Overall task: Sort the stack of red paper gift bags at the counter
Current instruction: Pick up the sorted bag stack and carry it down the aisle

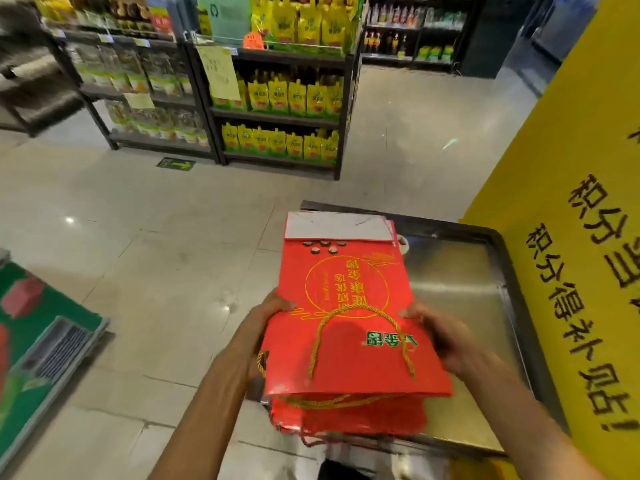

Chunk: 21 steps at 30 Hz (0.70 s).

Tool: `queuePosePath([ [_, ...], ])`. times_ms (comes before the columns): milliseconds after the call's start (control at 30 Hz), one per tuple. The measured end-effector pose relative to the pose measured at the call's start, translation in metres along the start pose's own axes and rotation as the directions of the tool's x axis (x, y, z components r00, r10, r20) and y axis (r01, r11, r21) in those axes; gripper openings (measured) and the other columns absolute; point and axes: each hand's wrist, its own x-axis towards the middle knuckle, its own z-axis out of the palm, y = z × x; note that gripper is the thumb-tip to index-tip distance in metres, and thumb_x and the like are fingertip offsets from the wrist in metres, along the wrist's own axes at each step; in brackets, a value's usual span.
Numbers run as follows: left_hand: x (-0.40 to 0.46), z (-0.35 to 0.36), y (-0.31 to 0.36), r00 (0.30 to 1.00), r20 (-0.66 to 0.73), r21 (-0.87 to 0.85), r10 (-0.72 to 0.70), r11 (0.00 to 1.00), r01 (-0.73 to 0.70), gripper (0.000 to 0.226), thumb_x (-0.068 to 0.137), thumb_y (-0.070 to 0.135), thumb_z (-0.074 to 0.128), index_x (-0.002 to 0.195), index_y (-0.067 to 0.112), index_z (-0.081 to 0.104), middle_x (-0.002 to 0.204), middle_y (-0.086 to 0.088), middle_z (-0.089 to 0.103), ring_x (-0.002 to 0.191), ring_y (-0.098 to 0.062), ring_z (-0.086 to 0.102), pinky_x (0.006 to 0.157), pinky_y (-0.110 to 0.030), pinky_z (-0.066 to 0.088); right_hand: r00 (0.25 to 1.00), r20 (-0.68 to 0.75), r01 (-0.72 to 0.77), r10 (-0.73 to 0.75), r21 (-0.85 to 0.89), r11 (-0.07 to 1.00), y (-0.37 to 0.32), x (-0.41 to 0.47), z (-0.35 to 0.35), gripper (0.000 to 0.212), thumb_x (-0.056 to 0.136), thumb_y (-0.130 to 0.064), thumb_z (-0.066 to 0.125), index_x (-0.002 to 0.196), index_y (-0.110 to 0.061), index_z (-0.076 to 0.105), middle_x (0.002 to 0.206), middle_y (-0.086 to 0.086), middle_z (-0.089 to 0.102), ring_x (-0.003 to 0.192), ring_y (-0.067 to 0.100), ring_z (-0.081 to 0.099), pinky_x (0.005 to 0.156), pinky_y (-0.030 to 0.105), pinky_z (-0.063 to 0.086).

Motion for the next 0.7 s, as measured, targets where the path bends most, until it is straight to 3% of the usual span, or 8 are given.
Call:
queuePosePath([
  [67, -0.013, -0.001, 0.001, 0.995, -0.029, -0.079, -0.098, 0.992, 0.096, 0.096, 0.048, 0.004, 0.055, 0.142, -0.009, 0.047, 0.092, -0.016, 0.058, 0.074, -0.023, 0.052, 0.07, -0.027, 0.048, 0.999, -0.044, -0.019, 0.02, 0.018, 1.0, -0.011, -0.003, 0.012, 0.041, 0.062, -0.02, 0.083, 0.1, -0.01, 0.069, 0.09, 0.015, 0.072, 0.066, 0.026, 0.07, 0.067, 0.037, 0.061],
  [167, -0.036, -0.004, -0.01, 0.981, -0.039, -0.291, -0.188, 0.942, 0.169, 0.075, 0.067, 0.018, 0.075, 0.139, 0.003, 0.057, 0.115, -0.027, 0.068, 0.09, -0.037, 0.068, 0.092, -0.047, 0.055, 0.998, -0.058, 0.007, -0.007, 0.006, 1.0, -0.023, -0.015, 0.036, 0.019, 0.084, -0.018, 0.07, 0.1, -0.008, 0.07, 0.088, 0.018, 0.073, 0.063, 0.027, 0.07, 0.063, 0.038, 0.061],
  [267, -0.046, -0.006, -0.014, 0.979, 0.023, -0.387, -0.202, 0.901, 0.195, 0.062, 0.087, 0.034, 0.077, 0.14, 0.009, 0.058, 0.127, -0.023, 0.069, 0.105, -0.04, 0.07, 0.099, -0.055, 0.054, 0.998, -0.028, 0.053, -0.053, -0.007, 0.999, -0.026, -0.017, 0.052, 0.049, 0.08, -0.023, 0.08, 0.125, -0.01, 0.067, 0.106, 0.023, 0.074, 0.076, 0.034, 0.074, 0.068, 0.043, 0.061],
  [333, -0.051, -0.001, -0.006, 0.98, 0.04, -0.4, -0.193, 0.896, 0.192, 0.081, 0.075, 0.044, 0.088, 0.141, 0.01, 0.057, 0.131, -0.024, 0.066, 0.113, -0.042, 0.067, 0.106, -0.06, 0.048, 0.996, -0.013, 0.089, -0.09, -0.022, 0.996, -0.024, -0.018, 0.054, 0.072, 0.072, -0.03, 0.089, 0.136, -0.02, 0.059, 0.116, 0.021, 0.074, 0.092, 0.04, 0.074, 0.077, 0.051, 0.06],
  [400, -0.057, 0.001, -0.001, 0.988, 0.007, -0.369, -0.156, 0.918, 0.147, 0.115, 0.045, 0.048, 0.099, 0.143, 0.007, 0.053, 0.134, -0.026, 0.063, 0.118, -0.046, 0.063, 0.109, -0.064, 0.044, 0.99, -0.021, 0.137, -0.138, -0.051, 0.989, -0.024, -0.021, 0.054, 0.078, 0.068, -0.033, 0.092, 0.136, -0.03, 0.054, 0.117, 0.015, 0.075, 0.1, 0.043, 0.072, 0.082, 0.056, 0.06],
  [433, -0.061, 0.0, -0.002, 0.991, -0.008, -0.361, -0.132, 0.925, 0.12, 0.119, 0.042, 0.045, 0.1, 0.144, 0.008, 0.051, 0.135, -0.026, 0.063, 0.12, -0.048, 0.061, 0.109, -0.065, 0.043, 0.985, -0.028, 0.17, -0.172, -0.068, 0.983, -0.027, -0.023, 0.055, 0.078, 0.068, -0.032, 0.092, 0.135, -0.032, 0.052, 0.115, 0.012, 0.075, 0.1, 0.042, 0.073, 0.082, 0.057, 0.06],
  [533, -0.073, -0.008, -0.004, 0.994, -0.058, -0.384, -0.093, 0.921, 0.064, 0.087, 0.071, 0.025, 0.087, 0.149, 0.024, 0.046, 0.133, -0.018, 0.067, 0.117, -0.045, 0.066, 0.1, -0.061, 0.053, 0.974, -0.002, 0.226, -0.228, -0.112, 0.968, -0.041, -0.029, 0.065, 0.078, 0.069, -0.025, 0.094, 0.134, -0.032, 0.052, 0.114, 0.01, 0.076, 0.095, 0.039, 0.075, 0.08, 0.055, 0.061],
  [700, -0.089, -0.037, 0.003, 0.999, -0.051, -0.483, -0.002, 0.875, -0.023, 0.081, 0.068, 0.005, 0.079, 0.142, 0.028, 0.052, 0.131, -0.019, 0.068, 0.107, -0.042, 0.069, 0.088, -0.052, 0.058, 0.961, 0.144, 0.258, -0.238, -0.149, 0.955, -0.073, -0.038, 0.097, 0.077, 0.065, -0.019, 0.092, 0.134, -0.022, 0.057, 0.117, 0.013, 0.075, 0.099, 0.038, 0.074, 0.083, 0.054, 0.061],
])
